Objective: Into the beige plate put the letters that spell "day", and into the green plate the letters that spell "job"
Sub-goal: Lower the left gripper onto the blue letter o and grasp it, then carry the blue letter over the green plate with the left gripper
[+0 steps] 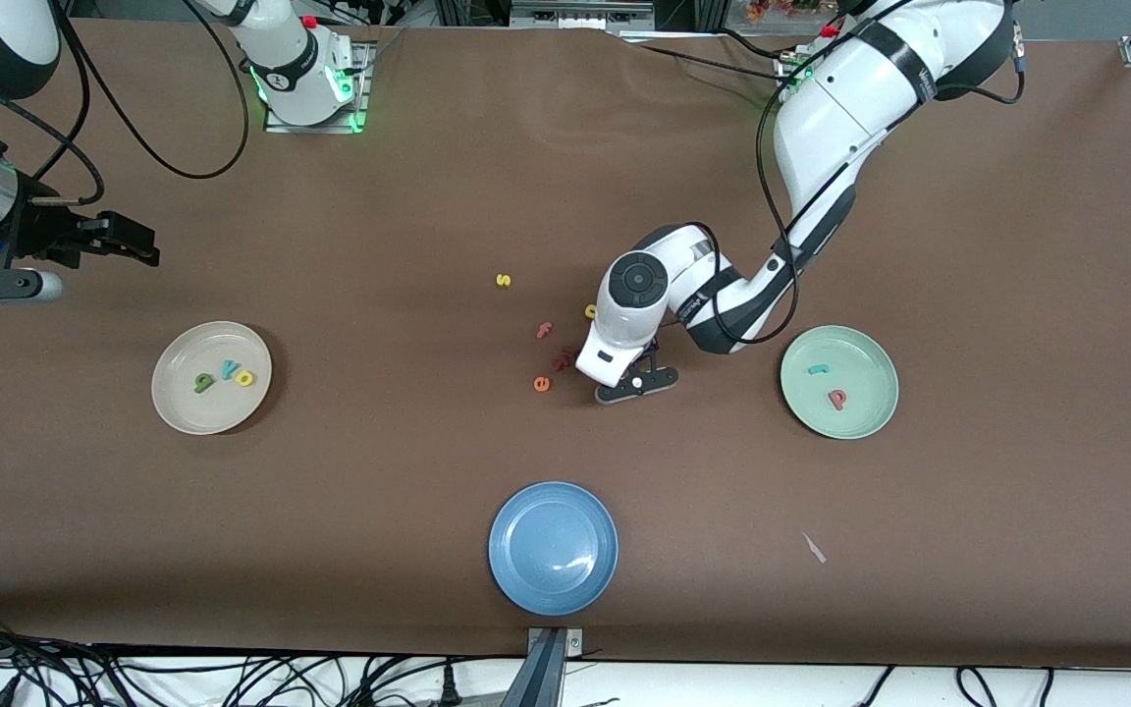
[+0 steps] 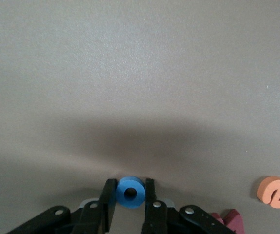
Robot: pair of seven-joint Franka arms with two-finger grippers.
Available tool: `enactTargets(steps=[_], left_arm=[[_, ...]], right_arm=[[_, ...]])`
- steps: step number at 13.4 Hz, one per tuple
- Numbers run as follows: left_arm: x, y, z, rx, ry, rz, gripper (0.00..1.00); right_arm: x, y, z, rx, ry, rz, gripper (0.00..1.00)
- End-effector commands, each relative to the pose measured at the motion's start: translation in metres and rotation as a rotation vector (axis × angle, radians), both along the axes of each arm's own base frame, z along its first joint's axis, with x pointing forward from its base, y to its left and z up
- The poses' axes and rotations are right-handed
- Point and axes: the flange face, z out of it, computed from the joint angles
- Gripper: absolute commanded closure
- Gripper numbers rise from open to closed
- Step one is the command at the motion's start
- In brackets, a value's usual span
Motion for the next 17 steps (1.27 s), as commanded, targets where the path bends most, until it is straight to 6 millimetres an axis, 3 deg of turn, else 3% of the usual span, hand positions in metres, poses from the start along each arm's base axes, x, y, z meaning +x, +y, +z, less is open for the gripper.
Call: enactTargets(steps=[1,6,7,9,10,12,13,15,17], left_arm=[[0.017,0.010,0.014,0.016,-0.045,-0.024,0.91],[0.049,0.071,0.063,0.101,-0.021,-0.149,0.91],[0.058,0.093,0.074,0.117,-0.018,-0.177,0.91],[0.068,0.139,0.085,0.157,0.032,-0.220,0.91],[0.076,0.180,0.086,0.165,0.047,-0.220,0.91],[0.087,0.240,0.088,0.133,0.074,-0.327,0.91],[0.087,0.258,0.088,0.113,0.085,-0.367,0.91],[0.081,0.310,0.087,0.102,0.114,-0.409,0.91],[0.059,0.355,0.074,0.089,0.170,-0.426,0.91]], right_arm=[[-0.001,-0.001,0.002,-0.011,-0.010,0.022,0.00],[0.000,-0.002,0.002,-0.011,-0.011,0.019,0.00],[0.000,-0.001,0.002,-0.011,-0.010,0.021,0.00],[0.000,-0.002,0.002,-0.011,-0.010,0.019,0.00],[0.000,-0.001,0.002,-0.011,-0.010,0.021,0.00],[0.000,-0.002,0.002,-0.011,-0.010,0.019,0.00],[0.000,-0.002,0.002,-0.011,-0.010,0.019,0.00],[0.000,-0.002,0.002,-0.011,-0.010,0.019,0.00],[0.000,-0.002,0.002,-0.011,-0.010,0.019,0.00]])
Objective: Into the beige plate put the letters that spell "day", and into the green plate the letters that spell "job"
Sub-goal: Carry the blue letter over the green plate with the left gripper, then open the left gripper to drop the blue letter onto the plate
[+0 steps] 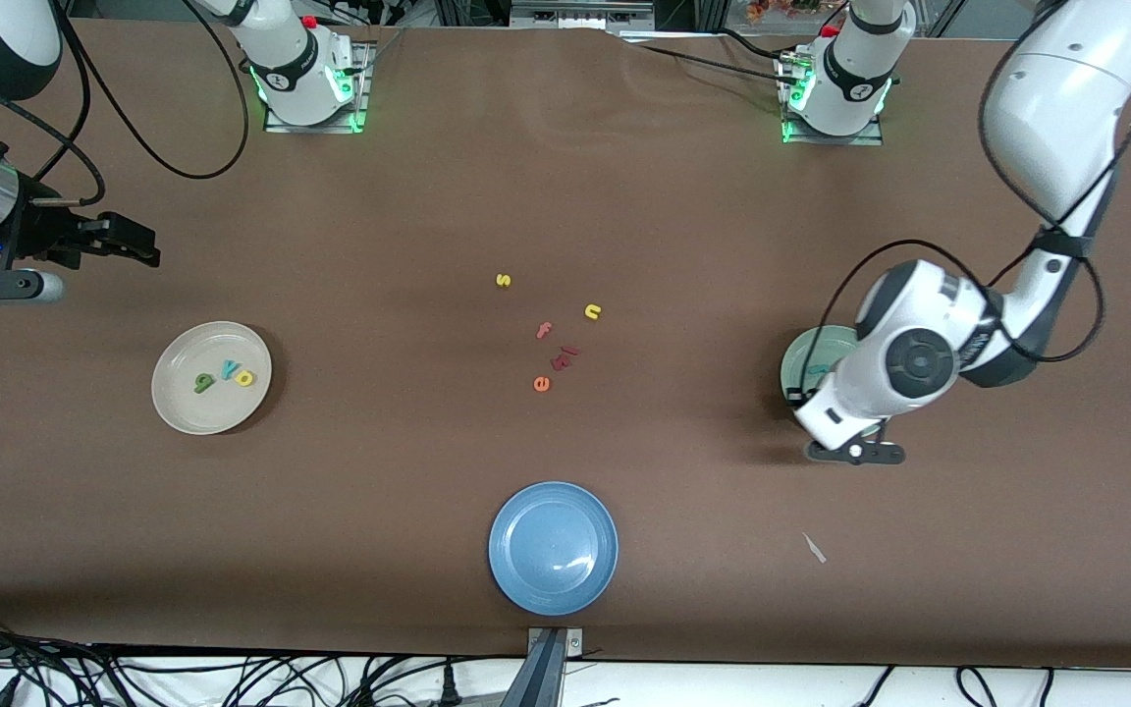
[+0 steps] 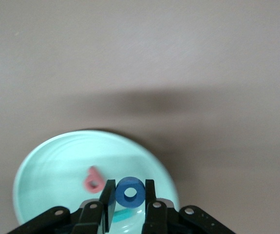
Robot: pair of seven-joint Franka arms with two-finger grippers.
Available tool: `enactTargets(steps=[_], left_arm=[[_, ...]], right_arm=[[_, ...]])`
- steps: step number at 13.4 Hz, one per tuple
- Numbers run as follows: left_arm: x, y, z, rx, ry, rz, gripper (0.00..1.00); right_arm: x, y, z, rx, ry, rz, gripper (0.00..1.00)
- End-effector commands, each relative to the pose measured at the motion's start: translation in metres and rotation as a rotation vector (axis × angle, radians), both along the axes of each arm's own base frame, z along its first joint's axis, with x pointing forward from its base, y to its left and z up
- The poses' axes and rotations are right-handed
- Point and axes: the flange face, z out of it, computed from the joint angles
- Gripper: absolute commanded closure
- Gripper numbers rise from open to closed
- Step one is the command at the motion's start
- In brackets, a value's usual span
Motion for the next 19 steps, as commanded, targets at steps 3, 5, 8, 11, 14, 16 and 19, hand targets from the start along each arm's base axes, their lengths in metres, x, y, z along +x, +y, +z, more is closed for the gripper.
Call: enactTargets(steps=[3,5,8,11,14,16,19], left_arm=[[-0.047,0.049,-0.025,0.019,0.094,-0.033,0.91],[-0.059,0.052,-0.042,0.017,0.135,-0.032,0.86],[-0.065,0.055,-0.061,0.005,0.170,-0.031,0.68],[-0.053,0.056,-0.044,0.014,0.142,-0.018,0.00],[-0.028,0.035,0.041,0.044,0.111,-0.036,0.00],[-0.011,0.015,0.121,0.048,0.101,-0.047,0.00],[0.001,0.000,0.218,0.009,0.035,-0.047,0.00]], right_arm=[[0.000,-0.002,0.002,-0.010,-0.011,0.019,0.00],[0.001,-0.002,0.001,-0.010,-0.010,0.019,0.00],[0.001,0.000,0.001,-0.002,-0.010,0.013,0.00],[0.001,-0.001,0.001,-0.010,-0.011,0.014,0.00],[0.001,0.000,0.002,-0.005,-0.015,0.014,0.00],[0.001,-0.001,0.002,-0.007,-0.015,0.012,0.00],[0.001,-0.001,0.002,-0.007,-0.018,0.011,0.00]])
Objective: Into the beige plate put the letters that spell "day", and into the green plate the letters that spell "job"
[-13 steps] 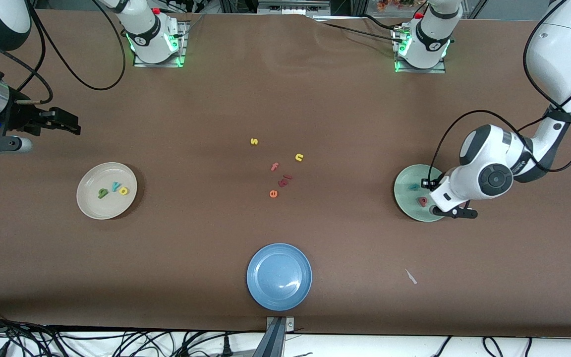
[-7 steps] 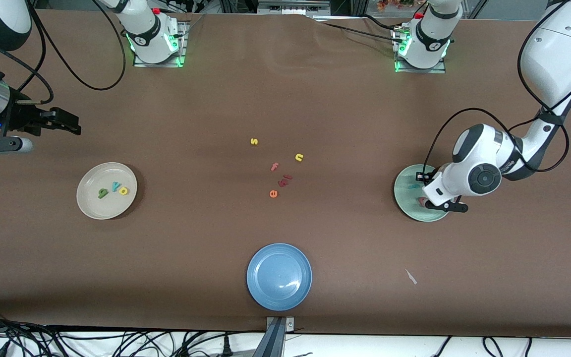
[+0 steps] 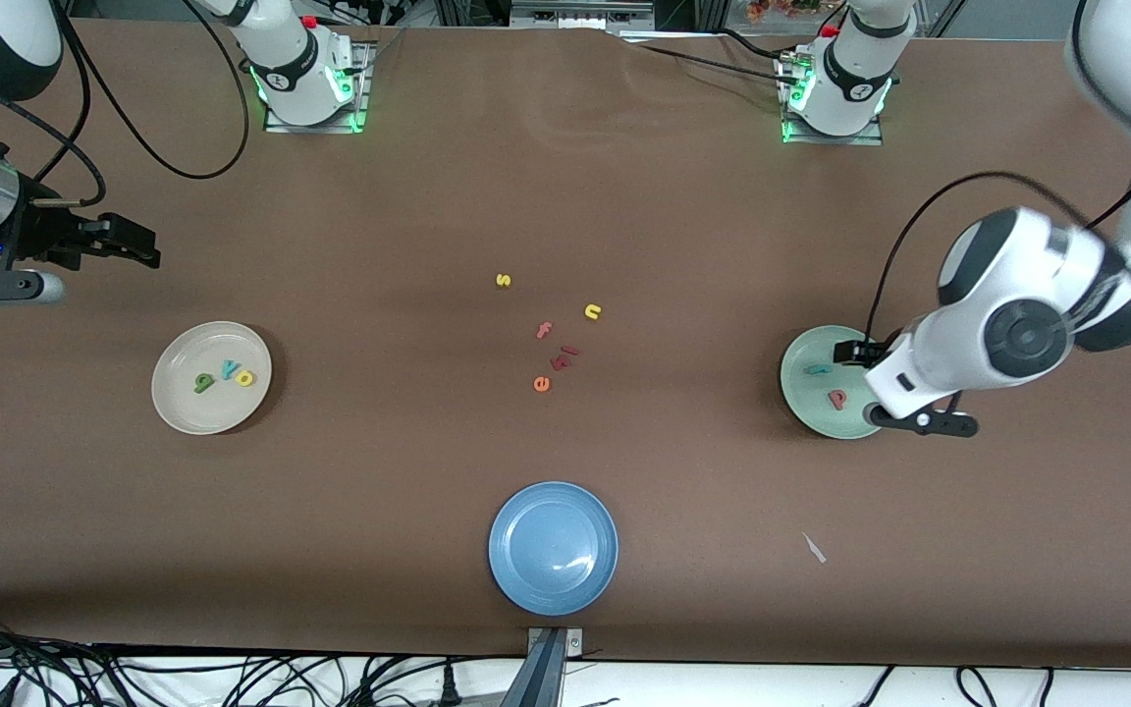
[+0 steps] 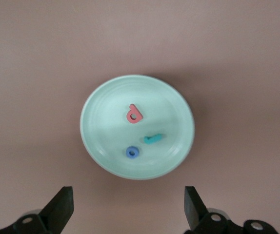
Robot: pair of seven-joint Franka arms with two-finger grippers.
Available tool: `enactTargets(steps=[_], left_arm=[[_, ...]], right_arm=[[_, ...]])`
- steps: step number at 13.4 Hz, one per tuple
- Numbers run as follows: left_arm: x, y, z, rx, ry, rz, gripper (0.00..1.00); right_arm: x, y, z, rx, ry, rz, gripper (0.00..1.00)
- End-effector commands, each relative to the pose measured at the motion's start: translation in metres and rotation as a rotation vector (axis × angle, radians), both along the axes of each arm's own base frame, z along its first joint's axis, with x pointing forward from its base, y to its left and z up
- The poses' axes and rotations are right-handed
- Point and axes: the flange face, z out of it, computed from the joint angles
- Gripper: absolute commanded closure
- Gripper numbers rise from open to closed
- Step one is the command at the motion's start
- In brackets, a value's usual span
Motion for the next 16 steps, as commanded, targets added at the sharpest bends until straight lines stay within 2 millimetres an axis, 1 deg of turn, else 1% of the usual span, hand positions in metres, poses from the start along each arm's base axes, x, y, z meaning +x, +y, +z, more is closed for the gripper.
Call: enactTargets(steps=[1,3,4,5,6,7,9,10,11,13,14,15,16], left_arm=[[0.007,-0.006,0.063,-0.048,-0.049,-0.006,0.00],[0.006,-0.008,0.086,-0.071,-0.071,-0.001,0.00],[0.002,-0.001,0.102,-0.059,-0.082,0.011,0.00],[-0.003,0.012,0.129,-0.084,-0.109,0.041,0.00],[-0.015,0.008,0.151,-0.106,-0.126,0.001,0.00],[-0.017,0.010,0.155,-0.121,-0.114,-0.023,0.00],[-0.018,0.032,0.160,-0.109,-0.114,0.004,0.00],[-0.022,0.032,0.171,-0.093,-0.134,0.007,0.00],[-0.030,0.027,0.179,-0.053,-0.150,0.025,0.00],[-0.035,0.031,0.183,-0.062,-0.138,0.081,0.00],[-0.040,0.038,0.182,-0.084,-0.123,0.083,0.00],[-0.051,0.041,0.180,-0.075,-0.129,0.058,0.00],[-0.065,0.040,0.177,-0.055,-0.155,0.040,0.00]], right_arm=[[0.001,-0.001,0.002,-0.007,-0.014,0.008,0.00],[0.001,-0.002,0.002,-0.007,-0.016,0.005,0.00],[0.001,-0.002,0.002,-0.007,-0.014,0.005,0.00],[0.001,-0.002,0.002,-0.007,-0.016,0.005,0.00],[0.001,-0.002,0.002,-0.007,-0.016,0.005,0.00],[0.001,-0.002,0.001,-0.007,-0.014,0.005,0.00],[0.001,-0.002,0.001,-0.007,-0.014,0.003,0.00],[0.001,-0.002,0.002,-0.007,-0.014,0.003,0.00],[0.001,-0.002,0.002,-0.007,-0.016,0.003,0.00],[0.001,-0.002,0.002,-0.007,-0.014,0.003,0.00],[0.001,-0.002,0.002,-0.007,-0.016,0.003,0.00],[0.001,-0.002,0.001,-0.007,-0.014,0.003,0.00],[0.001,-0.002,0.002,-0.007,-0.016,0.003,0.00]])
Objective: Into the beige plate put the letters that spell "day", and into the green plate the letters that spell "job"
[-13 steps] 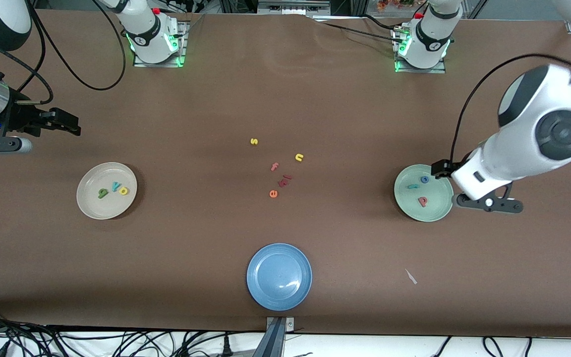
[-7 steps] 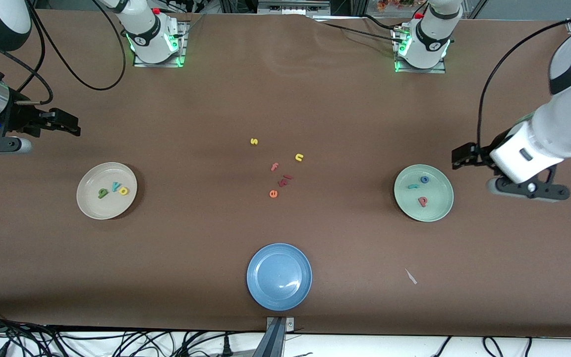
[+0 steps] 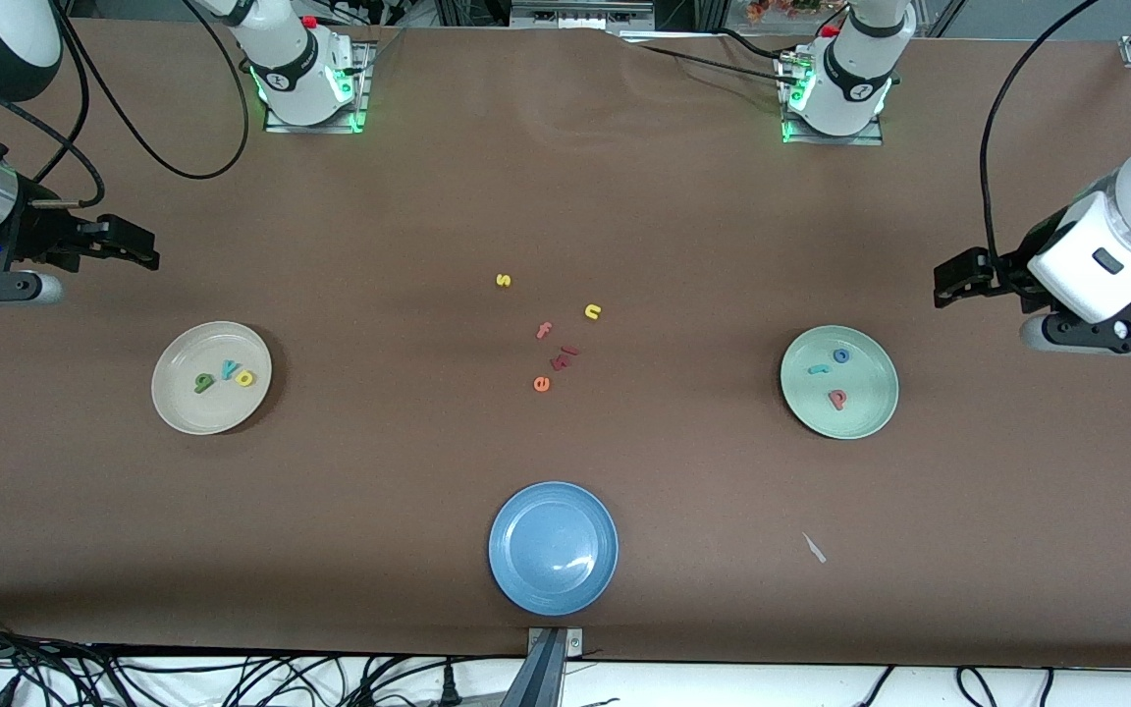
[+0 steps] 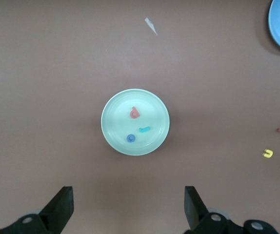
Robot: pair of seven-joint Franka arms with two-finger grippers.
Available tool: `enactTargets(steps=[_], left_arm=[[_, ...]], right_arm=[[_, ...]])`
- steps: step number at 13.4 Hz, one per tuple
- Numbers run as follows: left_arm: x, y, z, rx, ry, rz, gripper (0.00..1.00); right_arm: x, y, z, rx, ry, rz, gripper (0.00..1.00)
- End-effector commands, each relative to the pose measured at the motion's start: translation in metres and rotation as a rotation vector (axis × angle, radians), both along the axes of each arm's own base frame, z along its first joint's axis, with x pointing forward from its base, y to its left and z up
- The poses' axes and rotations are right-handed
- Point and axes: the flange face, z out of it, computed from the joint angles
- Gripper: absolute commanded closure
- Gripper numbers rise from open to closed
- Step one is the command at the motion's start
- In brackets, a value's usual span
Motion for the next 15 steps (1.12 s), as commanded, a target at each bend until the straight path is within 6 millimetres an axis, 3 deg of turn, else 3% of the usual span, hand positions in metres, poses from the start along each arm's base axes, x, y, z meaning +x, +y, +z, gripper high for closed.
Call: enactTargets(steps=[1,3,10,15], left_arm=[[-0.047,0.011,0.000,0.038,-0.062,-0.023,0.00],[-0.059,0.019,-0.004,0.004,-0.064,-0.023,0.00],[-0.065,0.032,0.017,-0.005,-0.069,-0.038,0.00],[-0.064,0.035,0.014,-0.043,-0.040,-0.024,0.00]], right_arm=[[0.000,-0.002,0.002,-0.007,-0.009,0.005,0.00],[0.000,-0.002,0.001,-0.007,-0.007,0.005,0.00],[0.000,-0.002,0.002,-0.009,-0.009,0.005,0.00],[0.000,-0.002,0.002,-0.009,-0.009,0.005,0.00]])
